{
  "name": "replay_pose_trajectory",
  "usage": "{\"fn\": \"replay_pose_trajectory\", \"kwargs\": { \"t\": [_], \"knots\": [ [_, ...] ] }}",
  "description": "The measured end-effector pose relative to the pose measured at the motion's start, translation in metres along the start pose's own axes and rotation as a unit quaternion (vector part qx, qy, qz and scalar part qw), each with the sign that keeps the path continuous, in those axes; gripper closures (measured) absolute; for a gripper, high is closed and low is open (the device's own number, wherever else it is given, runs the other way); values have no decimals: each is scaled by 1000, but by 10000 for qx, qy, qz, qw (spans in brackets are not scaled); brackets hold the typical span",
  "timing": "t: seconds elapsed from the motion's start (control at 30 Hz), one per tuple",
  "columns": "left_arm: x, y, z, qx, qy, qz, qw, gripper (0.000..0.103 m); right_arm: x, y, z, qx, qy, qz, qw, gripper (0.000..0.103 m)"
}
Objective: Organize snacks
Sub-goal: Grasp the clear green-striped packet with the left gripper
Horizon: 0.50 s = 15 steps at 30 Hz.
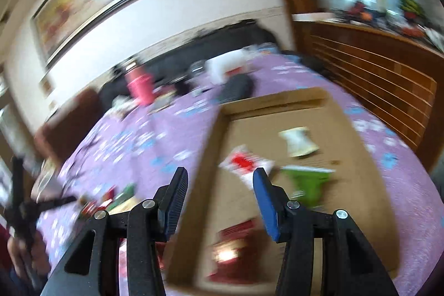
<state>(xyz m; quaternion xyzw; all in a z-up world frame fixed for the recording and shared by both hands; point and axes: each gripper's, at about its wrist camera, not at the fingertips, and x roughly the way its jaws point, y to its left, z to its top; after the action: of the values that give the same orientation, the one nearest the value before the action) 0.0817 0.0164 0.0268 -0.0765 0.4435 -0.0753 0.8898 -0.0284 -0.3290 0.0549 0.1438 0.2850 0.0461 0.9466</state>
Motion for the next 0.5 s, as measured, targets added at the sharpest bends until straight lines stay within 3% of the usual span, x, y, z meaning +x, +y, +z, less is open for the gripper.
{"fn": "replay_pose_trajectory", "kwargs": {
  "t": [0.1, 0.2, 0.3, 0.37, 0.5],
  "knots": [
    [2, 2, 1, -3, 56, 32, 10000, 97, 12, 47, -1, -407, 639, 759, 9942, 50],
    [3, 6, 3, -82, 91, -54, 9999, 97, 26, 86, 0, -775, 984, 1101, 9860, 50],
    [6, 6, 4, 1, 124, 9, 9999, 82, 51, 117, -1, -1128, 1280, 1276, 9770, 51],
    [12, 8, 4, -17, 216, 17, 9998, 68, 68, 131, -5, -1254, 1442, 1268, 9733, 60],
    [22, 12, 6, -68, 345, -31, 9994, 65, 104, 150, -13, -1519, 1749, 1275, 9644, 63]
  ]
}}
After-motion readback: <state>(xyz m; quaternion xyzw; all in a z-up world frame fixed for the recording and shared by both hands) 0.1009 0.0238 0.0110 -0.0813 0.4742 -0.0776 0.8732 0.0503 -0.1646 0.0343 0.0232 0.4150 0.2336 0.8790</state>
